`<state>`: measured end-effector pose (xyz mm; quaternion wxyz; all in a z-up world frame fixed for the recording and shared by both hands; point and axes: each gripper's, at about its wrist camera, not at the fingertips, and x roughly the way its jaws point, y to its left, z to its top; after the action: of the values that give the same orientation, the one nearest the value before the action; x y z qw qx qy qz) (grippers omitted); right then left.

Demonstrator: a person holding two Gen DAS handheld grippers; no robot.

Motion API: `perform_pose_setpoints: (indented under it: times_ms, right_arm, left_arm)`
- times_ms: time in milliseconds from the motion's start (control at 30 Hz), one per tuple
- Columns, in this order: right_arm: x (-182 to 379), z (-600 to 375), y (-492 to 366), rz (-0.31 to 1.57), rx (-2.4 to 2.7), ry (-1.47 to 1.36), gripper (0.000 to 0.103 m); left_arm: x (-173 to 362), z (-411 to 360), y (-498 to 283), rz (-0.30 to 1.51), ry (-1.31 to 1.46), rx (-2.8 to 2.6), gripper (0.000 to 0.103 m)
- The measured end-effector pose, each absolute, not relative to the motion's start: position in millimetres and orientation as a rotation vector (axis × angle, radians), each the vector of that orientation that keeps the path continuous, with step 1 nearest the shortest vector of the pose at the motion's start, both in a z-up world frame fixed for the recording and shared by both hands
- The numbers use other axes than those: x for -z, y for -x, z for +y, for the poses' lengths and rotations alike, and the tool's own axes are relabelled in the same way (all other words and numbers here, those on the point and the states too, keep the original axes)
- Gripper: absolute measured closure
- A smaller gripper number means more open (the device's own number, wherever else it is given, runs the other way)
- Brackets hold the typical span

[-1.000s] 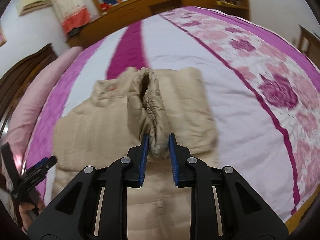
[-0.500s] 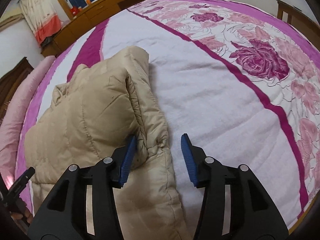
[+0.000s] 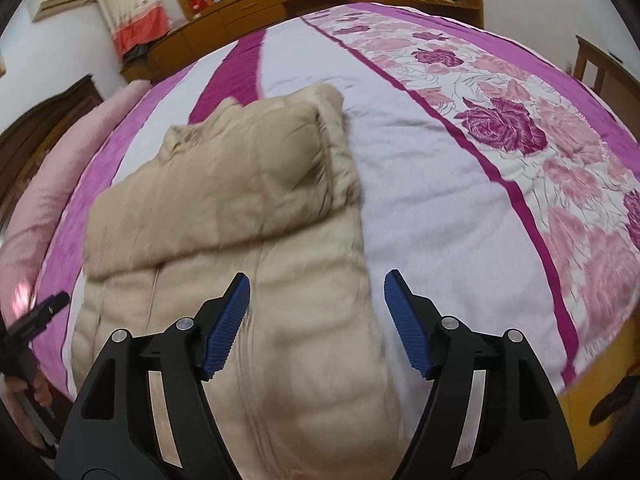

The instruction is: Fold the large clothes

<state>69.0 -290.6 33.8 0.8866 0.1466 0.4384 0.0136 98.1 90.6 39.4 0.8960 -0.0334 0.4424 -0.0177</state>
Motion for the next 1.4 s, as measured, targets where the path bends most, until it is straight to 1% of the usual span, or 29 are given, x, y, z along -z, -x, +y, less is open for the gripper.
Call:
perform_pose_setpoints:
  times_ms: [200,400,433,500,600,1033,1267,1400]
  right_arm:
    - [-21.1,-281.7,-28.0,0.943,-0.046,-0.258,0.032]
    - [-3.4,-283.9,0.7,0.998,-0.051,-0.225,0.031]
    - [-1.9,-285.0,3.7,1.001,-0.055,-0.221,0.030]
    - [1.3,-286.3,11.3,1.010,-0.058,-0.211,0.023]
    - [4.9,-288.7,19.7,1.017,-0.046,-0.190,0.019]
    - [26.2,-280.6,18.8,1.060,-0.035,-0.135,0.019]
    - [36.5,-288.0,15.6,1.074,-0.052,-0.180,0.019]
    - [39.0,-285.1,15.9,1.071,-0.052,-0.161,0.019]
  left_arm:
    - [-39.8,100.4,-58.0,0.914,0.075,0.031,0.022]
    - [-29.3,110.5,-25.3,0.928,0.106,0.000,0.022]
    - [-27.3,111.4,-20.8,0.931,0.112,-0.003,0.022]
    - [-22.9,113.4,-12.7,0.938,0.117,-0.011,0.022]
    - [-15.5,113.6,-6.6,0.944,0.097,-0.040,0.022]
    - [27.2,113.1,-6.5,1.042,0.059,-0.065,0.021]
    - [34.8,117.3,-8.6,1.039,0.092,-0.067,0.018]
    - [39.9,117.7,-8.1,1.043,0.111,-0.067,0.018]
